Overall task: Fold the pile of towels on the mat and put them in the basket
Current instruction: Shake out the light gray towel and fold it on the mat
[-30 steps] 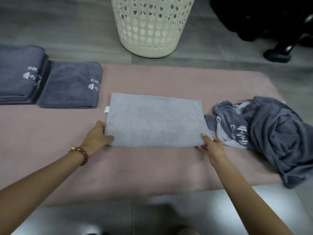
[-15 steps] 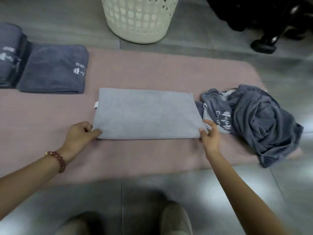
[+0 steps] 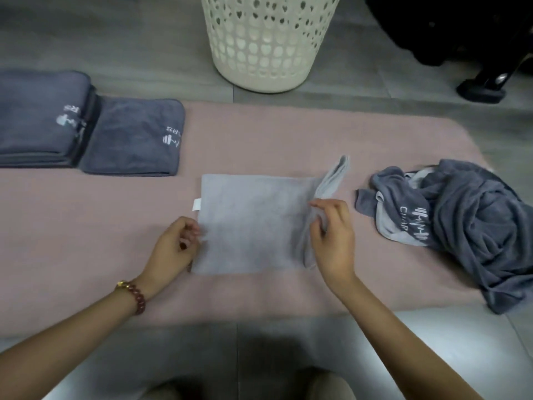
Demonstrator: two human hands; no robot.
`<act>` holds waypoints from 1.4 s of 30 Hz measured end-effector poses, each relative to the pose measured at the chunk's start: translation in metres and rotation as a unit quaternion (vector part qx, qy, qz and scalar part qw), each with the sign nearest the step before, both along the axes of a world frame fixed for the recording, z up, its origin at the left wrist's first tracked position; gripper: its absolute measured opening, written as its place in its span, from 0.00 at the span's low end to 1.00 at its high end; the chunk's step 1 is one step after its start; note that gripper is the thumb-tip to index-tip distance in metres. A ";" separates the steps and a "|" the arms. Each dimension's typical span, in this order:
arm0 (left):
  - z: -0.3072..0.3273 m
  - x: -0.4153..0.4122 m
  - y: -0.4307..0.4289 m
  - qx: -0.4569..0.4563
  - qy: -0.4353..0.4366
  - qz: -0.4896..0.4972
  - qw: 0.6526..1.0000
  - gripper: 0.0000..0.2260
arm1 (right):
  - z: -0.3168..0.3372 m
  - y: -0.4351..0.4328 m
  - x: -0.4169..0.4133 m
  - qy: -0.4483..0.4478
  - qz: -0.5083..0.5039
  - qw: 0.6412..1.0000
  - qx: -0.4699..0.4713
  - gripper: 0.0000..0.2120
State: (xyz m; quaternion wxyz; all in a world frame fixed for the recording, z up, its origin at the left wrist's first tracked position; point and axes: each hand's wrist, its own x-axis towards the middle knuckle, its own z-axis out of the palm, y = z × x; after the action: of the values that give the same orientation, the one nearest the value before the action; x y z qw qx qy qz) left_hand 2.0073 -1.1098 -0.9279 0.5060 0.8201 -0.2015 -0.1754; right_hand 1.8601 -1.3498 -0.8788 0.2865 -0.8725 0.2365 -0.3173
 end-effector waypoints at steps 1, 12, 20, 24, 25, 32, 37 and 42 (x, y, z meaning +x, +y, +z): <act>0.004 0.006 -0.006 -0.038 0.059 0.004 0.998 0.11 | 0.005 0.015 0.018 0.003 0.035 0.999 -0.012 0.18; -0.017 0.039 -0.040 -0.086 0.246 0.092 0.961 0.14 | -0.057 0.111 0.046 0.265 0.353 0.887 -0.135 0.28; -0.032 0.009 -0.032 0.021 -0.054 0.032 0.998 0.17 | -0.084 0.034 0.034 0.309 0.199 0.916 -0.160 0.32; -0.028 0.010 -0.027 0.162 -0.104 0.006 0.981 0.12 | -0.092 0.027 0.023 0.335 0.221 0.905 -0.139 0.33; -0.026 0.014 -0.027 0.192 -0.126 -0.004 0.973 0.13 | -0.090 0.027 0.026 0.340 0.220 0.905 -0.132 0.34; -0.028 0.047 -0.047 0.068 -0.067 0.021 0.995 0.15 | -0.063 0.007 0.097 0.317 0.197 0.916 -0.145 0.35; -0.035 0.062 -0.067 0.024 -0.025 0.094 0.995 0.14 | -0.078 -0.017 0.129 0.347 0.213 0.888 -0.214 0.34; -0.042 0.064 -0.072 0.100 -0.113 0.084 0.985 0.16 | -0.087 -0.026 0.125 0.358 0.180 0.903 -0.153 0.43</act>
State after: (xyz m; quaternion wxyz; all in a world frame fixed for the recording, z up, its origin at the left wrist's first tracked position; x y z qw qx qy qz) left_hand 2.0712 -1.1813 -0.9702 0.4084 0.8952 -0.1690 -0.0574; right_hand 1.9855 -1.3760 -0.9660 0.0975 -0.9882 0.1110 0.0409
